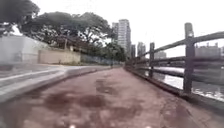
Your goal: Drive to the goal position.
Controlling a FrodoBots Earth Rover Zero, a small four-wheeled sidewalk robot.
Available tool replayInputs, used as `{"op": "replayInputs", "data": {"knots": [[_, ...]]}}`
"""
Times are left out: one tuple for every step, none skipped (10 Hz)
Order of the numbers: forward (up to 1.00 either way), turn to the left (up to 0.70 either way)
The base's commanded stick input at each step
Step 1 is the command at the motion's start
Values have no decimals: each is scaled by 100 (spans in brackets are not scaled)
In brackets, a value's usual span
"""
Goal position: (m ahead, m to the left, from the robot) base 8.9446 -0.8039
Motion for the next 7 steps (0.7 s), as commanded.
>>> {"op": "replayInputs", "data": {"knots": [[100, -37], [100, 3], [100, 3], [100, 3], [100, 3], [100, 3], [100, 3]]}}
